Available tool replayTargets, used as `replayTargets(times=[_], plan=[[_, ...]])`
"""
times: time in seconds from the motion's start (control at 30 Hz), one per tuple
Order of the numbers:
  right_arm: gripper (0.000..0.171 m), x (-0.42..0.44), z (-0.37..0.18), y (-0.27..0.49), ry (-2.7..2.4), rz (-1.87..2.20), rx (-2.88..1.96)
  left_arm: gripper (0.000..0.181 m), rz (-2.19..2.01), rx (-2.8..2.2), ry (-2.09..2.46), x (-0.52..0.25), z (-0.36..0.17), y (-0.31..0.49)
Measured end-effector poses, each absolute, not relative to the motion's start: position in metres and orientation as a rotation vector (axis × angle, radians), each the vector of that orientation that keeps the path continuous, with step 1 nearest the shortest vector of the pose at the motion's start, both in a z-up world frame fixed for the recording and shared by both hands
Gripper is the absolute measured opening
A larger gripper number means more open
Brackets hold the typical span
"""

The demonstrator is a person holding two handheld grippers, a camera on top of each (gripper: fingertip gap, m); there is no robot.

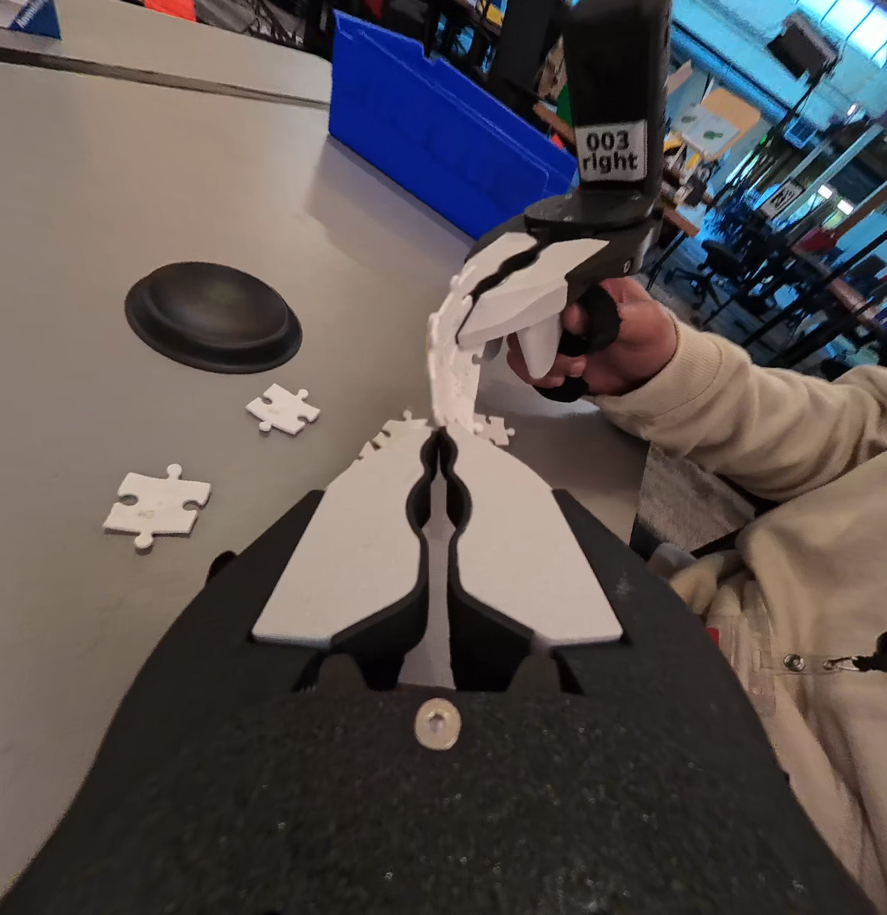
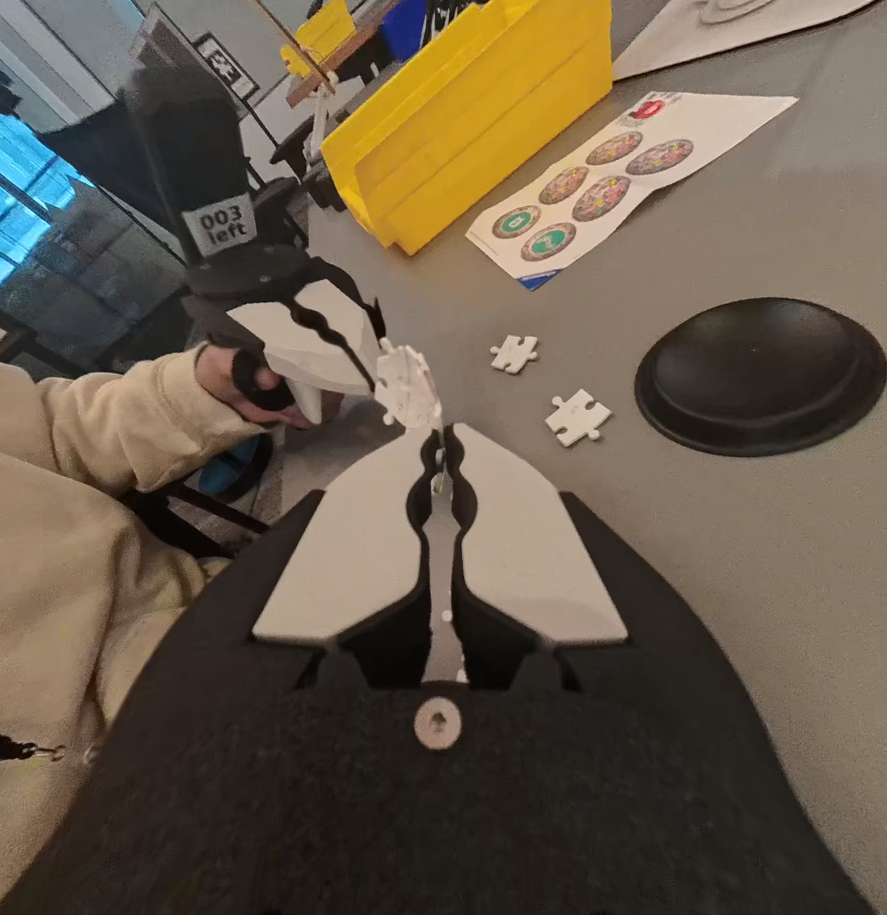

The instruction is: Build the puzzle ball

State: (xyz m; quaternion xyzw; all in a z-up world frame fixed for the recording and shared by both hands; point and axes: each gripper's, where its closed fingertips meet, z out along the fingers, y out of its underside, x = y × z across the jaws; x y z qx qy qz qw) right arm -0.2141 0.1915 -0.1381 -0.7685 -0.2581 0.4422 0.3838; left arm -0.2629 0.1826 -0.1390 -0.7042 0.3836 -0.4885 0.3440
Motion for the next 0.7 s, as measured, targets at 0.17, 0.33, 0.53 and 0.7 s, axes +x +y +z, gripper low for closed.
replayTargets(times=[0.17, 0.33, 0.53, 0.7], plan=[[0.002, -0.21, -0.136, 0.188, -0.658, 1.154, -1.966, 0.0, -1.294, -1.81, 0.99, -0.254, -0.133, 0.186], [0.002, -0.212, -0.134, 0.185, -0.681, 1.148, -1.962, 0.023, -1.287, -1.831, 1.043, -0.246, -0.138, 0.176], [0.002, -0.225, -0.145, 0.169, -0.615, 1.51, -2.04, 0.001, -1.387, -1.686, 1.097, -0.24, -0.118, 0.163], [0.002, -0.209, -0.16, 0.182, -0.608, 1.284, -2.11, 0.001, -1.226, -1.795, 1.146, -0.253, -0.14, 0.183]])
